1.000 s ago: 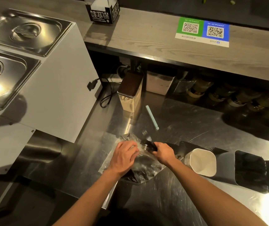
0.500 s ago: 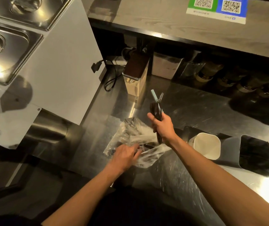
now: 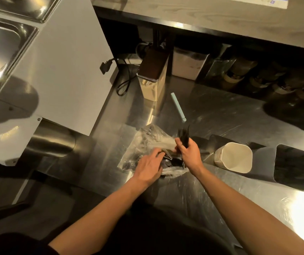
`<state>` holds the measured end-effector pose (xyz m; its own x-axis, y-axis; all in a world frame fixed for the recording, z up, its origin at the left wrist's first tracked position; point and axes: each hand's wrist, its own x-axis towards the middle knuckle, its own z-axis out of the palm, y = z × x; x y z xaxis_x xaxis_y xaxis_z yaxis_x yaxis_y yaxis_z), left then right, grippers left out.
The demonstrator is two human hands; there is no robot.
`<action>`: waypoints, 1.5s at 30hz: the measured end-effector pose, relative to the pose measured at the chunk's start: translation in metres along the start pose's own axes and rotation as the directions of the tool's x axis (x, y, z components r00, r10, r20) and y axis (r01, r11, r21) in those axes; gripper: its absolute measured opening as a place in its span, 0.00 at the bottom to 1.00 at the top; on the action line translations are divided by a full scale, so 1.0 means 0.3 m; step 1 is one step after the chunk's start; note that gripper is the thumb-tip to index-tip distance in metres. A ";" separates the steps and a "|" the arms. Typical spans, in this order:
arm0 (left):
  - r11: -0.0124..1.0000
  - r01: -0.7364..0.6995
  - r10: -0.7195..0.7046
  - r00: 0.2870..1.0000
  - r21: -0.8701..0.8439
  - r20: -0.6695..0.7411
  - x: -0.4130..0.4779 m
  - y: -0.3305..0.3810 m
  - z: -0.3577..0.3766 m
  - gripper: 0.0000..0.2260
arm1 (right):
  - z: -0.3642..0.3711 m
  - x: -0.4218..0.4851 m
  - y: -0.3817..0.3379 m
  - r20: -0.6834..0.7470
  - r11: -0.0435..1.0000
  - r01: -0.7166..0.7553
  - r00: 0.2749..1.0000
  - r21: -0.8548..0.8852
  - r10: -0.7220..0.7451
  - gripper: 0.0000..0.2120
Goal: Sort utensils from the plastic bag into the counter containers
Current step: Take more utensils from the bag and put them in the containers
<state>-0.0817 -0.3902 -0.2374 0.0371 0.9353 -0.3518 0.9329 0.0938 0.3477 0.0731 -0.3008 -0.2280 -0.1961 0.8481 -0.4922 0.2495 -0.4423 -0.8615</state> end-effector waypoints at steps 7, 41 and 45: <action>0.993 -0.047 0.051 0.998 0.109 -0.037 0.067 0.048 -0.019 0.10 | -0.061 0.056 -0.093 0.126 0.951 0.124 0.988 -0.283 -0.091 0.13; 0.985 0.134 -0.090 0.935 0.105 -0.344 0.045 -0.050 0.004 0.04 | 0.084 0.072 -0.081 0.439 0.826 0.163 0.892 -0.539 0.110 0.09; 0.986 0.109 -0.057 0.930 0.126 -0.362 0.034 -0.071 0.017 0.06 | 0.108 0.093 -0.043 0.343 0.675 0.154 0.926 -0.722 0.156 0.17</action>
<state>-0.0994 -0.3843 -0.2528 -0.1484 0.9884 -0.0320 0.9691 0.1518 0.1946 0.0336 -0.2809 -0.2348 -0.4682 0.6161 -0.6334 0.8226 0.0422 -0.5671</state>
